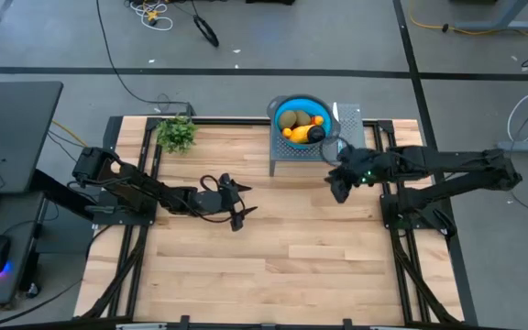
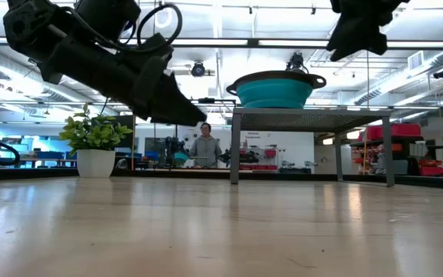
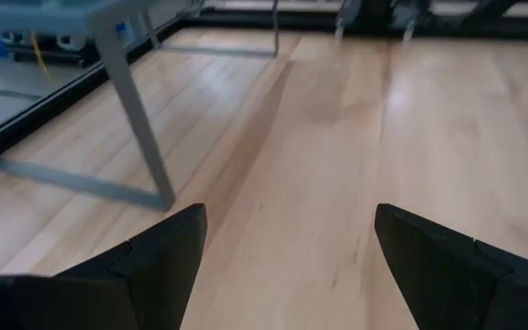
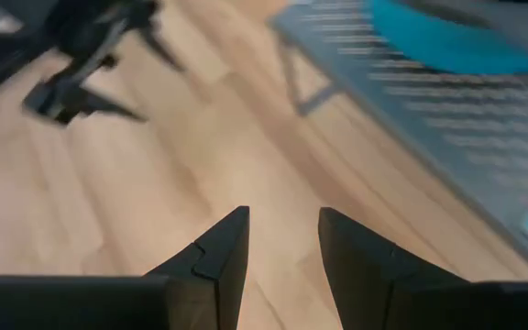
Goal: Pick & Place Fruit
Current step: Return To Home Position
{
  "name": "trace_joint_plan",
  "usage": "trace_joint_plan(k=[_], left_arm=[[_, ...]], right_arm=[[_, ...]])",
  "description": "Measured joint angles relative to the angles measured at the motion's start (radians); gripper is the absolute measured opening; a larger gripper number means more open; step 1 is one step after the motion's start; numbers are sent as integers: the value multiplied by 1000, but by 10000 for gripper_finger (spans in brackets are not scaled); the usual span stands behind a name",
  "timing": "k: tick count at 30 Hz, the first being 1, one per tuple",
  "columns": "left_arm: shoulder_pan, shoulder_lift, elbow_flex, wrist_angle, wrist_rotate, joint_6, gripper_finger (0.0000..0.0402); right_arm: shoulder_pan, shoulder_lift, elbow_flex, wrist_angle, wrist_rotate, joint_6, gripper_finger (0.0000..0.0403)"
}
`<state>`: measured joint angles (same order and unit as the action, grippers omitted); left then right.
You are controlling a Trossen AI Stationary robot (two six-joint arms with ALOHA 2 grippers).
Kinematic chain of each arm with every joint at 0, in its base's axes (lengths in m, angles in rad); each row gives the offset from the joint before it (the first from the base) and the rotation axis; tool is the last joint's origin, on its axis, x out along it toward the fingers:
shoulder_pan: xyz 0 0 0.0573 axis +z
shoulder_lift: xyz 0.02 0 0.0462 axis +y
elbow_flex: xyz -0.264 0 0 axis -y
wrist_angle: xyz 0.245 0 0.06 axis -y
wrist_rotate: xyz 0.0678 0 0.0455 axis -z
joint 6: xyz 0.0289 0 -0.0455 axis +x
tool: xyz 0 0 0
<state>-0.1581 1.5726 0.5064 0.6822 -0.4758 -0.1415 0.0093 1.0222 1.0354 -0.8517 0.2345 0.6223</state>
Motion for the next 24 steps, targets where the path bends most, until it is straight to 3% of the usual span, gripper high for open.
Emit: trace_joint_plan(k=[8,15,21,24], left_arm=[[0,0,0,166,79,23,325],[1,-19,5,322,122,42,325],[21,-111,36,317,123,78,322],[50,-169,37,280,143,75,302]], right_arm=[[50,26,-96,97,32,-139,142],[56,26,-104,299,17,-341,142],[57,26,-104,396,75,-449,142],[58,25,-117,471,79,-486,142]])
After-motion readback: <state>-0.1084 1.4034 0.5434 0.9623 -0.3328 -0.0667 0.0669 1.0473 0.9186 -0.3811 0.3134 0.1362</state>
